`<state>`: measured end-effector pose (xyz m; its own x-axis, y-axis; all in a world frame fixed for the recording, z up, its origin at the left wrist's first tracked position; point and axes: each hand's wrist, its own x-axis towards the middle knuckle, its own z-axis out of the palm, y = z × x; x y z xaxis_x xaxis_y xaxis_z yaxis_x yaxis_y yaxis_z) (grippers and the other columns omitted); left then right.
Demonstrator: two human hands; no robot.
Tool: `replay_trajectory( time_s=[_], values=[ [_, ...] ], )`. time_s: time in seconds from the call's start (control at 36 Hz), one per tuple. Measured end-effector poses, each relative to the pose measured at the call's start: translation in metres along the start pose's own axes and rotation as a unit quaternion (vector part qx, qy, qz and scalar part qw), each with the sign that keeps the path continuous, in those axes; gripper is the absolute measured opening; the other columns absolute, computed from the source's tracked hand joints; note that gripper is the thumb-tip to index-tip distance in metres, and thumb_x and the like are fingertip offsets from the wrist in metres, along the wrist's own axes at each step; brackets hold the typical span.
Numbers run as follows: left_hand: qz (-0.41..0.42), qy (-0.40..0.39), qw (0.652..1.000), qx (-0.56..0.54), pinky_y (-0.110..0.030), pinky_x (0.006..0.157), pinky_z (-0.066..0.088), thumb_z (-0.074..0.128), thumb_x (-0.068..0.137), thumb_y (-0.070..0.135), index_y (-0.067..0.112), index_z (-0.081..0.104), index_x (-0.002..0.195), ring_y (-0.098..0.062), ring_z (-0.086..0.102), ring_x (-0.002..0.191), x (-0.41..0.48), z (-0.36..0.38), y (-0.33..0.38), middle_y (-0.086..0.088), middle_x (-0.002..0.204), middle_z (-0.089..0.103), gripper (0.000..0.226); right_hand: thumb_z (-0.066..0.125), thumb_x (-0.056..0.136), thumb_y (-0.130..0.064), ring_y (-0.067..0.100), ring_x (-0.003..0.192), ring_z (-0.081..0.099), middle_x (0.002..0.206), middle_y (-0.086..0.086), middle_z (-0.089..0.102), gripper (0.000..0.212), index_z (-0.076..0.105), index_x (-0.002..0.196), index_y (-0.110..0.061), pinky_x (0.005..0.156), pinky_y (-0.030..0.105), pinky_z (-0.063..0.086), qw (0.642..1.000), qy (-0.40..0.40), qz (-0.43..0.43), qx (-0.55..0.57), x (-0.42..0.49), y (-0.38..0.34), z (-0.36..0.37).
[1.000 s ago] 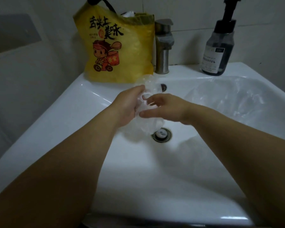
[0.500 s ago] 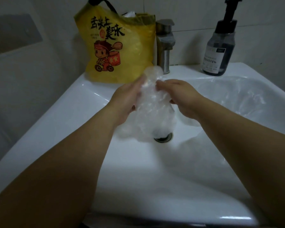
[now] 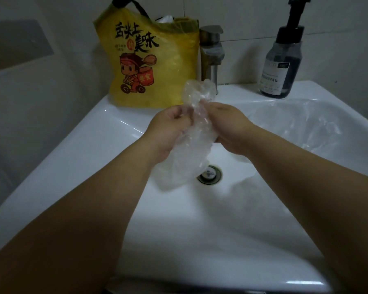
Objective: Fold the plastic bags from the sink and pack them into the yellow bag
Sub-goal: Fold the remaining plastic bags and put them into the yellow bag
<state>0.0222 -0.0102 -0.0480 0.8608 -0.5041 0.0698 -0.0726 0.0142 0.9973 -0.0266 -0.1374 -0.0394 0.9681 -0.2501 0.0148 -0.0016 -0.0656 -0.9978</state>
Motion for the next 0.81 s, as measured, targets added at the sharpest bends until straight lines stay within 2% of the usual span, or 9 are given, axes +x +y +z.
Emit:
replay_trajectory(
  time_s=[0.14,0.25,0.33,0.44,0.53,0.64,0.69,0.75,0.81],
  values=[
    [0.014,0.072,0.997,-0.036,-0.034,0.072,0.045,0.063,0.093,0.031,0.018,0.062,0.077,-0.019,0.056,0.075,0.009,-0.010,-0.003,-0.002,0.079,0.064,0.021,0.045,0.100,-0.035,0.008,0.079,0.058,0.087,-0.006,0.062,0.027,0.060,0.082,-0.022,0.069,0.024,0.047,0.987,0.118,-0.026,0.104,0.003,-0.007,-0.007],
    [-0.008,0.030,0.992,-0.120,-0.024,0.080,0.054,0.051,0.100,0.024,0.016,0.064,0.094,-0.010,0.067,0.082,0.006,-0.007,0.004,0.005,0.081,0.072,0.017,0.050,0.097,-0.039,0.016,0.094,0.062,0.095,-0.004,0.066,0.028,0.063,0.080,-0.022,0.096,0.037,0.048,0.978,0.138,-0.003,0.159,0.006,-0.008,-0.014],
    [-0.020,0.025,0.990,-0.136,-0.026,0.076,0.058,0.045,0.102,0.026,0.012,0.063,0.103,-0.011,0.070,0.078,0.002,-0.007,0.008,0.001,0.084,0.074,0.023,0.051,0.097,-0.039,0.020,0.094,0.068,0.097,0.003,0.072,0.028,0.067,0.096,-0.015,0.093,0.040,0.052,0.965,0.088,0.021,0.246,0.006,-0.008,-0.012],
    [-0.020,0.046,0.994,-0.099,-0.028,0.072,0.058,0.048,0.101,0.033,0.012,0.062,0.119,-0.015,0.070,0.086,0.000,-0.009,0.009,-0.004,0.101,0.073,0.031,0.043,0.098,-0.046,0.025,0.106,0.066,0.116,0.009,0.069,0.047,0.059,0.125,-0.010,0.096,0.042,0.049,0.966,0.027,0.032,0.255,0.005,-0.006,-0.012],
    [-0.029,0.035,0.995,-0.094,-0.034,0.084,0.057,0.049,0.099,0.039,0.014,0.061,0.125,-0.019,0.070,0.098,-0.002,-0.006,0.011,-0.005,0.109,0.072,0.039,0.044,0.097,-0.048,0.025,0.111,0.064,0.125,0.008,0.064,0.051,0.050,0.135,-0.015,0.095,0.043,0.051,0.972,-0.009,0.039,0.233,0.004,-0.006,-0.008],
    [-0.044,0.036,0.994,-0.092,-0.040,0.095,0.053,0.055,0.095,0.045,0.015,0.064,0.122,-0.023,0.068,0.105,0.000,-0.005,0.012,-0.006,0.113,0.072,0.042,0.058,0.094,-0.017,0.027,0.101,0.067,0.122,0.011,0.062,0.047,0.042,0.138,-0.018,0.080,0.040,0.058,0.977,-0.001,-0.009,0.213,0.003,-0.005,-0.006],
    [-0.054,0.047,0.992,-0.106,-0.038,0.089,0.056,0.055,0.095,0.043,0.014,0.068,0.111,-0.021,0.071,0.095,0.002,-0.007,0.014,-0.004,0.102,0.074,0.035,0.061,0.091,-0.009,0.024,0.092,0.069,0.114,0.010,0.064,0.044,0.048,0.133,-0.016,0.073,0.036,0.059,0.980,0.038,-0.026,0.195,0.001,-0.008,-0.010],
    [-0.065,0.061,0.988,-0.127,-0.025,0.061,0.054,0.055,0.095,0.042,0.018,0.067,0.085,-0.013,0.066,0.060,0.004,-0.013,0.016,0.003,0.070,0.070,0.028,0.064,0.090,-0.011,0.025,0.088,0.070,0.108,0.010,0.066,0.038,0.053,0.125,-0.014,0.070,0.036,0.059,0.979,0.046,-0.038,0.193,0.000,-0.009,-0.016],
    [-0.081,0.105,0.982,-0.137,-0.017,0.038,0.031,0.058,0.094,0.043,0.023,0.056,0.067,-0.006,0.041,0.034,0.005,-0.020,0.018,0.009,0.049,0.048,0.033,0.067,0.088,-0.014,0.026,0.088,0.071,0.107,0.012,0.069,0.039,0.054,0.125,-0.012,0.070,0.037,0.059,0.979,0.033,-0.030,0.197,0.000,-0.010,-0.020]
  ],
)
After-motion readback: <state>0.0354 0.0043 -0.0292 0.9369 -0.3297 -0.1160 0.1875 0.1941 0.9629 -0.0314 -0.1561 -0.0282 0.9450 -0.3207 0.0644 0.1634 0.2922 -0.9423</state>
